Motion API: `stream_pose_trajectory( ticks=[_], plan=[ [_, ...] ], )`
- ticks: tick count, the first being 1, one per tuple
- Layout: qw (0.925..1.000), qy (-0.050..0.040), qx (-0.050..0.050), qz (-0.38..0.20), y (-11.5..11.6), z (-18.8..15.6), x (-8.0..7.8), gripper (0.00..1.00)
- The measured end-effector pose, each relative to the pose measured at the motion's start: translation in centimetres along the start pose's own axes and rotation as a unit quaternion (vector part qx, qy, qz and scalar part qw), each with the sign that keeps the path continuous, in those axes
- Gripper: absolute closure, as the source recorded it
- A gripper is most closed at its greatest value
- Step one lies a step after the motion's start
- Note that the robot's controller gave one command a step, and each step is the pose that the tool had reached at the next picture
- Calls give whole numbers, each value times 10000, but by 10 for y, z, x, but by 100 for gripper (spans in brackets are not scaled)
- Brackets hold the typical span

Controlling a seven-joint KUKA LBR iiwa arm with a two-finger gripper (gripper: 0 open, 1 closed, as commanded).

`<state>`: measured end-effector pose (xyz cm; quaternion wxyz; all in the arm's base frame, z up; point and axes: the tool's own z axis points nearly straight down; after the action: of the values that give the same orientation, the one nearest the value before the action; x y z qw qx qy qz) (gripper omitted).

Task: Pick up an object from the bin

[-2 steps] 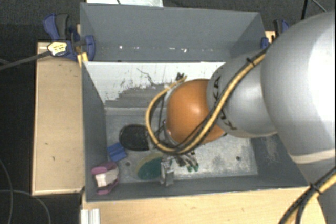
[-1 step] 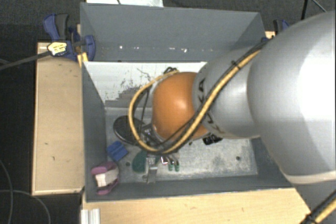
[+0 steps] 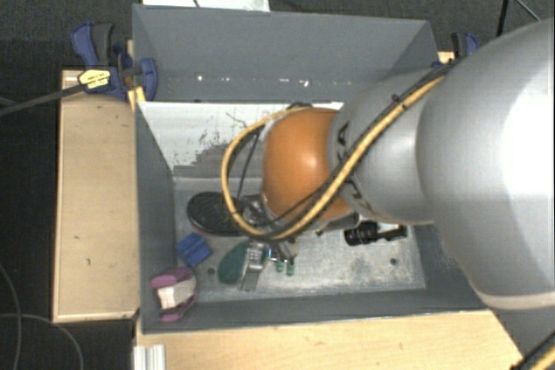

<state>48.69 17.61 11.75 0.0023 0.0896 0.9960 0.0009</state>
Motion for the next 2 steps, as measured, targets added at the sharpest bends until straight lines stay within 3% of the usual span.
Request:
stream_pose_trajectory(
  ticks=[1, 2],
  plan=[
    [9982, 15, 10, 607, -9, 47, 5, 0],
    [9981, 11, 2, 613, -8, 46, 4, 0]
  ],
)
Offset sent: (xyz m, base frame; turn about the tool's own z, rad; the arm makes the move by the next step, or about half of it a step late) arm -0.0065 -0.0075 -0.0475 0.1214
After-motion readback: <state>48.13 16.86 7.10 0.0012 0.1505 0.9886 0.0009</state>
